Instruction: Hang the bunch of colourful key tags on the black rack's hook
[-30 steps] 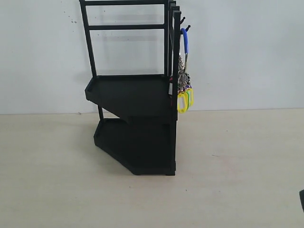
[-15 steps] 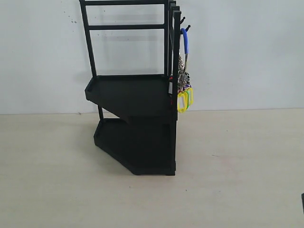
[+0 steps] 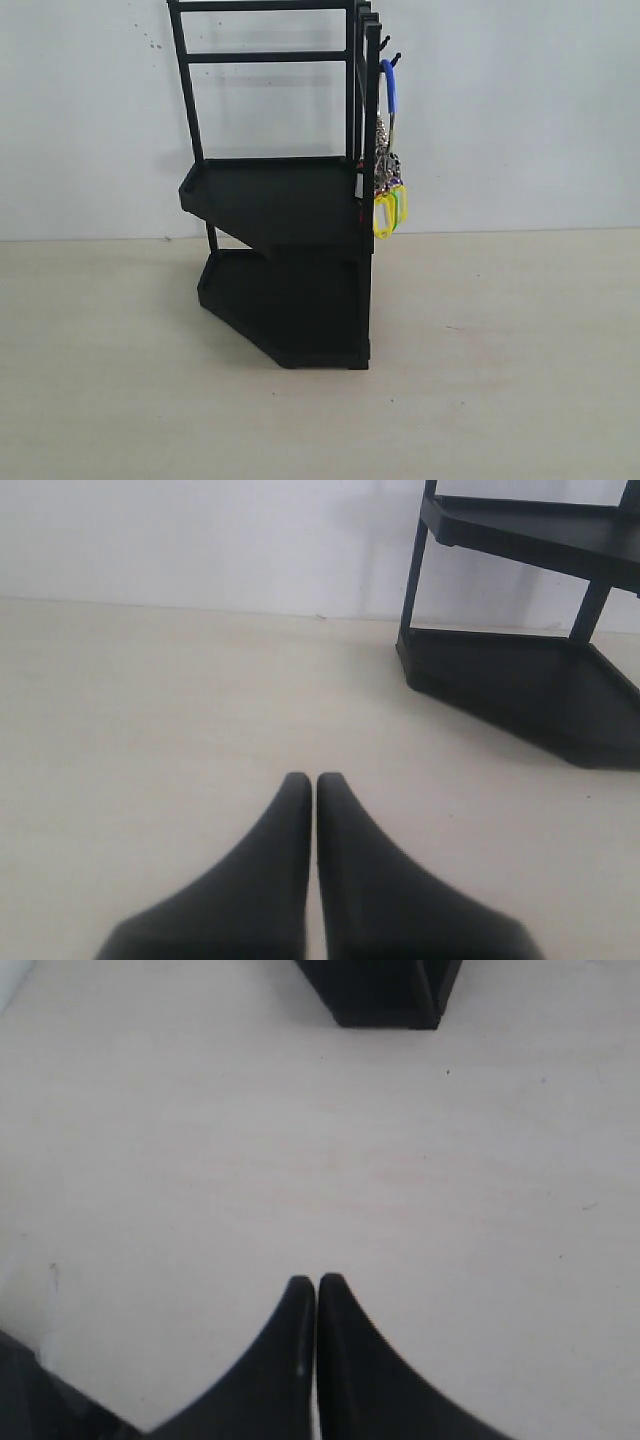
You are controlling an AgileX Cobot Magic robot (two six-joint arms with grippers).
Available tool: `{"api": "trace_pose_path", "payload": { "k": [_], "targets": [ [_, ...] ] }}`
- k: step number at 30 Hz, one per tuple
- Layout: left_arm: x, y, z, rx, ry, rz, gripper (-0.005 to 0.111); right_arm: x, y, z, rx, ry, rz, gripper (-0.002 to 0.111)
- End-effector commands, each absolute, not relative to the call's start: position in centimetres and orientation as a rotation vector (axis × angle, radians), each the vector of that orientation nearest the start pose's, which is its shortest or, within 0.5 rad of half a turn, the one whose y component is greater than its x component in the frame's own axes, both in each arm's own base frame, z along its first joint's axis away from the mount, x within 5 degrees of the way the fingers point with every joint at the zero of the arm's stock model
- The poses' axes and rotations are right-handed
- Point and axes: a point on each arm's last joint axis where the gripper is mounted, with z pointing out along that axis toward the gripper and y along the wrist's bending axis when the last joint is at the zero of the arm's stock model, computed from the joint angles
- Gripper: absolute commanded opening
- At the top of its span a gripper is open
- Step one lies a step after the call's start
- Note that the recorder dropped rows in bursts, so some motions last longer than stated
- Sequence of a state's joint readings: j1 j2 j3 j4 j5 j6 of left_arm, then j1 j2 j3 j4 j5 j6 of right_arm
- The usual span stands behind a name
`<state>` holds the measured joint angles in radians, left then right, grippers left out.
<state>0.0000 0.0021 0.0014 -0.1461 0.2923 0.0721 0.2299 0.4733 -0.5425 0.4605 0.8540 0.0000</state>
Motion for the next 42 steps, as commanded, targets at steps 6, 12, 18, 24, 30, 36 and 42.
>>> {"api": "trace_pose_path", "payload": {
  "k": [6,12,18,24,30,36,42],
  "targets": [
    [5.5,-0.4,18.8,-0.024,1.766,-0.079,0.004,5.7,3.1,27.0,0.017,1.830,0.621,0.000],
    [5.5,-0.4,18.8,-0.024,1.766,-0.079,0.004,5.3,2.3,24.9,0.031,1.655,0.551,0.000],
    [5.5,-0.4,18.8,-0.024,1.766,-0.079,0.004,6.0,1.7,22.7,0.012,1.577,0.420,0.000],
    [5.5,-0.4,18.8,-0.024,1.766,-0.079,0.004,6.2,1.6,20.5,0.017,1.622,0.397,0.000],
    [5.5,-0.4,18.8,-0.024,1.766,-0.079,0.004,5.7,1.7,20.4,-0.045,1.604,0.368,0.000],
    [5.5,-0.4,18.8,-0.024,1.766,-0.079,0.004,5.3,1.9,19.9,-0.170,1.640,0.306,0.000],
    [5.5,-0.4,18.8,-0.024,1.766,-0.079,0.004,5.2,2.1,19.4,-0.145,1.707,0.366,0.000]
  ]
}}
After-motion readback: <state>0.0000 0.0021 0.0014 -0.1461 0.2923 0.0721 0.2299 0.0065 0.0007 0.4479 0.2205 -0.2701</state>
